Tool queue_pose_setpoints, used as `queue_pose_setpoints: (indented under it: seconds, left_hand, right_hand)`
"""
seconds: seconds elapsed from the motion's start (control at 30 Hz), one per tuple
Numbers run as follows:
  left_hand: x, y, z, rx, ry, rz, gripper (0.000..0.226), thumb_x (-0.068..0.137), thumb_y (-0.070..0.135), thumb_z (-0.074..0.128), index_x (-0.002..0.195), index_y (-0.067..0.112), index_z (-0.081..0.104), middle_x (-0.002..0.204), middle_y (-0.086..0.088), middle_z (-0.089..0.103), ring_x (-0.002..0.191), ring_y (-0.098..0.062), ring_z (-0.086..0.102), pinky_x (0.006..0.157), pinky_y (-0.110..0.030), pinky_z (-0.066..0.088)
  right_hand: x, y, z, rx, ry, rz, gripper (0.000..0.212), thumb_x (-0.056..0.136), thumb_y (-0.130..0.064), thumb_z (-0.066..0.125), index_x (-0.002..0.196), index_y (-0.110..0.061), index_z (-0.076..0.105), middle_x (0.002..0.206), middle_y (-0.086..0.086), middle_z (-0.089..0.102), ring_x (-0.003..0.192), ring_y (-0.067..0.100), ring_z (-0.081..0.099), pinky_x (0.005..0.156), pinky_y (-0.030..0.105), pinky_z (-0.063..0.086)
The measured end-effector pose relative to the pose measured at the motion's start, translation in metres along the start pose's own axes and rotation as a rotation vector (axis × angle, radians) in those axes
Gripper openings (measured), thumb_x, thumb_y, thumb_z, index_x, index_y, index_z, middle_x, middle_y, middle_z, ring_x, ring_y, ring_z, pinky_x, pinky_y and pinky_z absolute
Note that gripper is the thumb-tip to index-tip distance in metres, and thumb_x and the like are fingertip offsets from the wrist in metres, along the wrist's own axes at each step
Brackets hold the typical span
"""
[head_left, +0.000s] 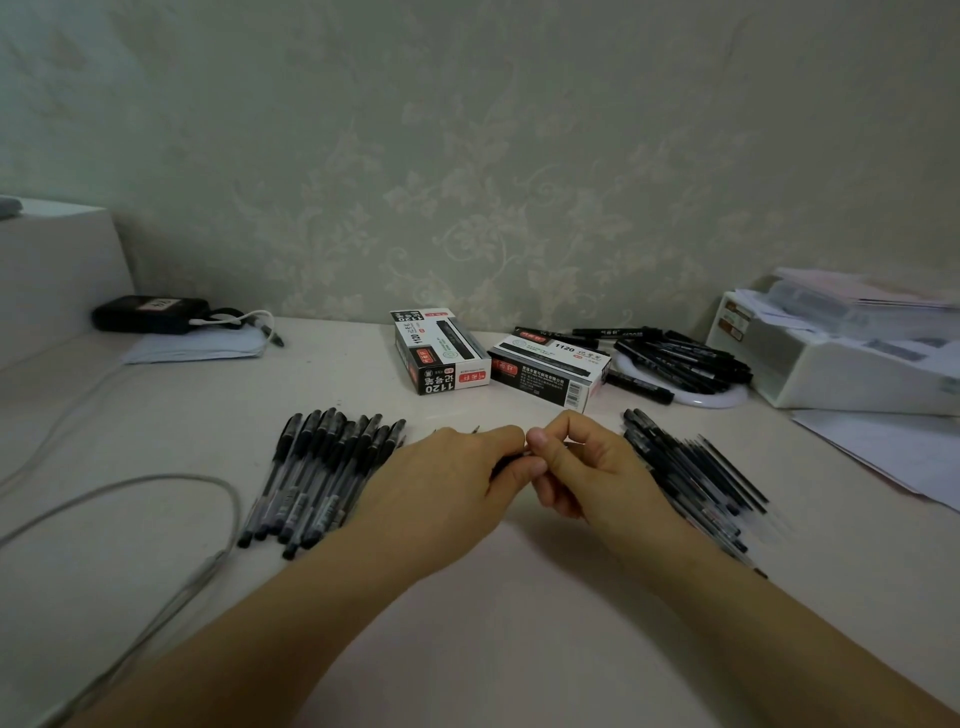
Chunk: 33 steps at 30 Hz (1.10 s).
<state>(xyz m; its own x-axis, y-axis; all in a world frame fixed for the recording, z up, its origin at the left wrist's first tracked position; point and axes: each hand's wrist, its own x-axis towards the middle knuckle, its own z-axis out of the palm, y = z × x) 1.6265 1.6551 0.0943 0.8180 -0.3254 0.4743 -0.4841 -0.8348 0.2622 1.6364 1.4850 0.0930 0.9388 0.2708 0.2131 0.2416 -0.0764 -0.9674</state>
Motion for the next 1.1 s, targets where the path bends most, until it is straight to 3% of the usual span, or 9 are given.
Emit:
queue_pose_setpoints:
  seconds: [0.2,0.37,0.43,0.6,0.7,0.8,0.9,1.0,1.1]
  left_hand:
    - [0.001,0.001,0.0,0.03,-0.021,-0.028,0.031,0.087,0.069,0.021,0.067,0.052,0.038,0.052,0.015,0.046,0.048,0.002,0.043,0.043,-0.022,0.024]
    - [0.003,-0.003,0.001,0.073,0.052,-0.089,0.053,0.086,0.075,0.022,0.061,0.03,0.037,0.048,0.005,0.043,0.044,-0.005,0.042,0.042,-0.023,0.027]
    - [0.005,-0.002,0.002,0.077,0.077,-0.097,0.055,0.086,0.075,0.021,0.061,0.029,0.035,0.048,0.004,0.042,0.044,-0.006,0.041,0.042,-0.025,0.028]
    - [0.006,-0.007,0.001,0.083,0.104,-0.146,0.05,0.086,0.073,0.019,0.075,0.029,0.039,0.053,0.006,0.045,0.053,-0.01,0.048,0.043,-0.027,0.029]
    - [0.004,-0.011,0.0,0.02,0.089,-0.207,0.037,0.091,0.064,0.03,0.083,0.029,0.036,0.056,0.006,0.047,0.056,-0.012,0.05,0.044,-0.029,0.029]
    - [0.003,-0.008,0.002,-0.042,0.04,-0.206,0.024,0.096,0.052,0.037,0.092,0.028,0.033,0.061,0.01,0.047,0.058,-0.012,0.051,0.05,-0.032,0.039]
    - [0.003,-0.005,0.004,-0.066,0.027,-0.169,0.018,0.099,0.041,0.039,0.091,0.027,0.033,0.064,0.009,0.048,0.056,-0.008,0.048,0.049,-0.03,0.035]
    - [0.002,-0.005,0.003,-0.046,0.003,-0.134,0.015,0.099,0.039,0.04,0.091,0.027,0.036,0.074,0.01,0.051,0.065,-0.009,0.05,0.054,-0.031,0.042]
    - [0.001,-0.006,0.002,-0.039,-0.015,-0.102,0.013,0.098,0.04,0.043,0.092,0.029,0.04,0.085,0.012,0.053,0.075,-0.01,0.052,0.065,-0.036,0.05]
  right_hand:
    - [0.001,0.005,0.0,0.01,0.008,-0.007,0.033,0.098,-0.029,0.056,0.085,0.002,0.055,0.055,0.003,0.056,0.045,0.007,0.042,0.046,0.015,0.037]
    - [0.003,0.004,-0.003,-0.092,0.081,-0.071,0.03,0.09,-0.038,0.062,0.082,-0.009,0.058,0.056,-0.001,0.061,0.049,0.006,0.048,0.049,0.015,0.042]
    - [0.003,0.004,-0.005,-0.128,0.119,-0.118,0.025,0.093,-0.038,0.061,0.083,-0.015,0.059,0.06,-0.001,0.064,0.052,0.006,0.053,0.051,0.016,0.044]
    - [0.004,0.015,-0.01,-0.395,0.181,-0.184,0.002,0.096,-0.027,0.06,0.096,-0.029,0.06,0.083,-0.012,0.07,0.078,0.003,0.066,0.067,0.014,0.051]
    - [0.006,0.021,-0.015,-0.682,0.187,-0.202,0.011,0.094,-0.02,0.065,0.098,-0.03,0.063,0.09,-0.019,0.067,0.091,-0.004,0.06,0.073,0.009,0.045]
    - [0.006,0.024,-0.019,-0.812,0.157,-0.161,0.014,0.093,-0.017,0.063,0.097,-0.031,0.065,0.092,-0.017,0.066,0.089,-0.001,0.058,0.071,0.01,0.042]
    - [0.004,0.026,-0.02,-0.856,0.134,-0.139,0.013,0.091,-0.018,0.066,0.093,-0.031,0.066,0.092,-0.017,0.064,0.085,0.002,0.056,0.073,0.018,0.046]
    - [0.005,0.025,-0.019,-0.867,0.127,-0.133,0.009,0.091,-0.021,0.067,0.093,-0.03,0.066,0.093,-0.017,0.062,0.086,0.003,0.057,0.078,0.026,0.051]
    - [0.004,0.025,-0.019,-0.866,0.123,-0.15,0.008,0.091,-0.023,0.067,0.097,-0.029,0.066,0.095,-0.015,0.062,0.087,0.004,0.057,0.08,0.025,0.051]
